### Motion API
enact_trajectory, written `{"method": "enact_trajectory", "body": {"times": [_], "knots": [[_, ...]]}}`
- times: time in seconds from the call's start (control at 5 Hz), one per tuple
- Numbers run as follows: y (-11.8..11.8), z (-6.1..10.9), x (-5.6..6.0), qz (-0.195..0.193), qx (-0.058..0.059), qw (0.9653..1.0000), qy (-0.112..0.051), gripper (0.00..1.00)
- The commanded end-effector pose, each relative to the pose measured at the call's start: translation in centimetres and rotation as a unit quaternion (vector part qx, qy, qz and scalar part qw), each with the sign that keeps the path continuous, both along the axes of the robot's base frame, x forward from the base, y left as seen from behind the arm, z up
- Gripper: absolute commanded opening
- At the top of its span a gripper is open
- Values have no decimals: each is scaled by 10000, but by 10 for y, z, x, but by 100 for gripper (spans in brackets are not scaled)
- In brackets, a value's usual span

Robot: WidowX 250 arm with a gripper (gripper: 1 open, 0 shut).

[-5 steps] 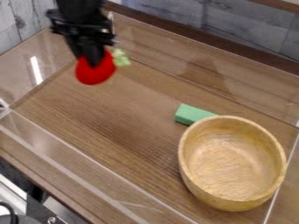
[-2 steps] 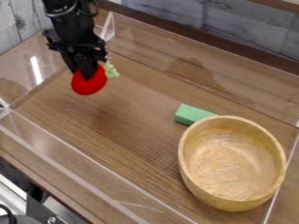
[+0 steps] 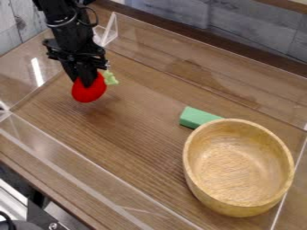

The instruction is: Move the red fruit to the left

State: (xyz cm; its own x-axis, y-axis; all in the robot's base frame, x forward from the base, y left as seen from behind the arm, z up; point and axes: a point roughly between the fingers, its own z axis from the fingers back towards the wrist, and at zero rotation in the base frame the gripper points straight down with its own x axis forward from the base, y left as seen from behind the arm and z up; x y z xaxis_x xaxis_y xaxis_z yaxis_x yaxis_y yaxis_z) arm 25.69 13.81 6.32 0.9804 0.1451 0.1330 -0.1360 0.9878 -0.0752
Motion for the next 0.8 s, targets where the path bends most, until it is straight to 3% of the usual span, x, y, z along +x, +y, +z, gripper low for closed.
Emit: {"method": "enact_trajectory", "body": {"times": [0.0, 0.6], "knots": [[14, 12, 11, 23, 149, 9996, -242, 100], [14, 6, -6, 723, 158, 9972, -129, 100]]}}
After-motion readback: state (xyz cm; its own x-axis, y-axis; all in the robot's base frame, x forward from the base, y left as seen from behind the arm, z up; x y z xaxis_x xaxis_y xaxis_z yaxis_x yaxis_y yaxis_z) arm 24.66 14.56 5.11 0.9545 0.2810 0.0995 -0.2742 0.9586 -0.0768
